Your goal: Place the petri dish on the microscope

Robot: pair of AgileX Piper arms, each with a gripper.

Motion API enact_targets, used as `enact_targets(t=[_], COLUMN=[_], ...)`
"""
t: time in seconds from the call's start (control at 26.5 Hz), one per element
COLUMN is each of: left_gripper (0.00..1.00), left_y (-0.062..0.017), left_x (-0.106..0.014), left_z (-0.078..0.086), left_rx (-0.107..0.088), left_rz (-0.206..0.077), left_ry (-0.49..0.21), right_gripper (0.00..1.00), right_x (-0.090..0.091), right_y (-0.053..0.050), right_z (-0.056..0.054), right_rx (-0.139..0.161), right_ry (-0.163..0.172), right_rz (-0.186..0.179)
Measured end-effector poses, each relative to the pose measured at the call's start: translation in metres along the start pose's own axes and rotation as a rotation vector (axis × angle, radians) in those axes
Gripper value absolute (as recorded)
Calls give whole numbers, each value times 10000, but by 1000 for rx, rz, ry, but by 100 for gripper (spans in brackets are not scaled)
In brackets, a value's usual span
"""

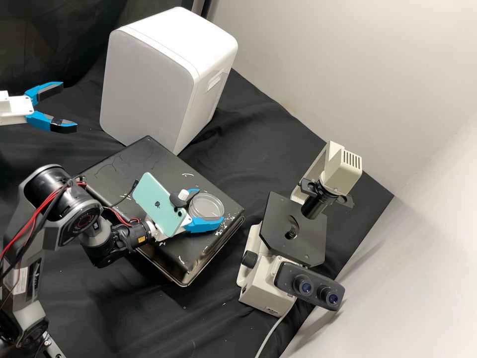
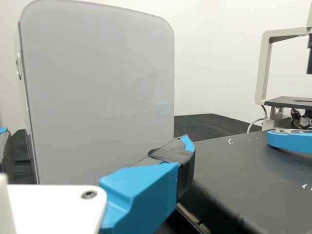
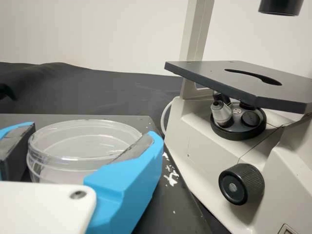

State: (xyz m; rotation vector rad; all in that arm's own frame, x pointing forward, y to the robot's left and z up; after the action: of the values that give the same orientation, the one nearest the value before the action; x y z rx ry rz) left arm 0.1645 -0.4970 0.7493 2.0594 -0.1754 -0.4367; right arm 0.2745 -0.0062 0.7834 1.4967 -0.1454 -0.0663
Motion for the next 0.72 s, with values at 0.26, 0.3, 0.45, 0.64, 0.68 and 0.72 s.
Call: enact_targets(t=[0.26, 0.3, 0.45, 0.64, 0.68, 0.72], left_gripper=[100, 100, 100, 100, 100, 100], left_y=[1, 1, 1, 4, 4, 4], left_x=[0, 0, 0, 3, 3, 3], left_z=[-3, -3, -3, -2, -2, -2], left_rx=[0, 0, 0, 0, 0, 0], left_rz=[0, 0, 0, 2, 2, 2], left_ry=[2, 2, 2, 1, 1, 1], right_gripper=[0, 0, 0, 0, 0, 0], right_x=[0, 0, -6, -74, -84, -105], right_y=[0, 0, -3, 59, 76, 102], right_z=[0, 0, 5, -6, -8, -24], right_rx=[6, 6, 6, 8, 9, 11], right_ry=[0, 0, -2, 2, 3, 9], right_rz=[0, 0, -2, 9, 14, 22])
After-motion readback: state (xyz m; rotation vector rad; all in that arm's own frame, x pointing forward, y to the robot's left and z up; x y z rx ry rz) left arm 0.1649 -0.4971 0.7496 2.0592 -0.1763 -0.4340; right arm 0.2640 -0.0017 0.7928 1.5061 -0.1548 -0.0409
